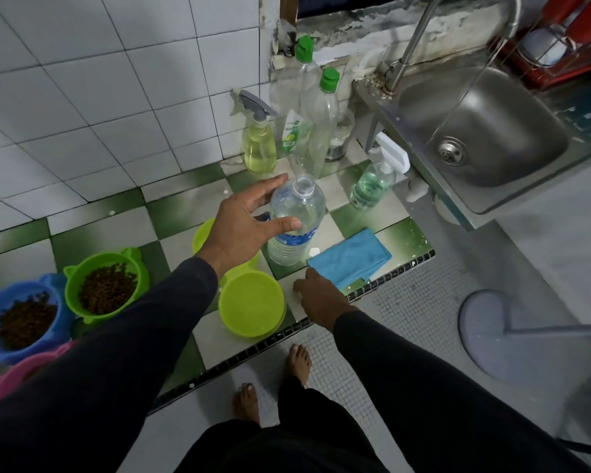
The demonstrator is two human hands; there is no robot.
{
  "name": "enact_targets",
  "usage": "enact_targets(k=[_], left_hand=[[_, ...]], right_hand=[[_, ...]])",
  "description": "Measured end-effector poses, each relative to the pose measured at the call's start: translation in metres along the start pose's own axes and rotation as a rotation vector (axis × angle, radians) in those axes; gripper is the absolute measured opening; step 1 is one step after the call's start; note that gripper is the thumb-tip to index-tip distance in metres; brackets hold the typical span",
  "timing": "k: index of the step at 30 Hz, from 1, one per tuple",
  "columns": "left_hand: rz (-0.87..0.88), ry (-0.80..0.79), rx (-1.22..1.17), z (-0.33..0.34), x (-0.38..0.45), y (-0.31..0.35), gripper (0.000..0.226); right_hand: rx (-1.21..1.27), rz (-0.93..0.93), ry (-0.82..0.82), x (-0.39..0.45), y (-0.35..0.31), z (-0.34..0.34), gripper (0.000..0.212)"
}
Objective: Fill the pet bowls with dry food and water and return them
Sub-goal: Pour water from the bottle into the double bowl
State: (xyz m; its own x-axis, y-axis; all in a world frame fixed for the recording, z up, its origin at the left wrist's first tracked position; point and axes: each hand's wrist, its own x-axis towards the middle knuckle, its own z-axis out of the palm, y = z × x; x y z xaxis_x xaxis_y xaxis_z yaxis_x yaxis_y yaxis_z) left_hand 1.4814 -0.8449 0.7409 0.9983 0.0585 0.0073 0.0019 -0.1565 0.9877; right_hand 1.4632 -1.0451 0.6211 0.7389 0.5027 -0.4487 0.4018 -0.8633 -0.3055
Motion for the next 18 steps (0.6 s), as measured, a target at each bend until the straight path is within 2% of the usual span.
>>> enact_targets(k=[3, 7, 12, 15, 18], left_hand=[[0.000, 0.002, -0.002, 0.000, 0.001, -0.002, 0.085], [-0.007, -0.002, -0.008, 0.000, 0.001, -0.004, 0.086], [0.002, -0.001, 0.015, 0.000, 0.003, -0.004, 0.084], [-0.008, 0.007, -0.008, 0.001, 0.004, -0.003, 0.086], [-0.002, -0.008, -0.024, 0.002, 0.004, -0.003, 0.088]], right_hand=[[0.164, 0.060, 0.106, -0.004, -0.009, -0.011, 0.037], [0.368, 0.110, 0.386, -0.020, -0.023, -0.041, 0.035], [0.542, 0.106, 0.781, -0.045, -0.039, -0.092, 0.029], [0.660, 0.094, 0.930, -0.054, -0.050, -0.126, 0.027], [0.672, 0.006, 1.049, -0.059, -0.061, -0.155, 0.023]])
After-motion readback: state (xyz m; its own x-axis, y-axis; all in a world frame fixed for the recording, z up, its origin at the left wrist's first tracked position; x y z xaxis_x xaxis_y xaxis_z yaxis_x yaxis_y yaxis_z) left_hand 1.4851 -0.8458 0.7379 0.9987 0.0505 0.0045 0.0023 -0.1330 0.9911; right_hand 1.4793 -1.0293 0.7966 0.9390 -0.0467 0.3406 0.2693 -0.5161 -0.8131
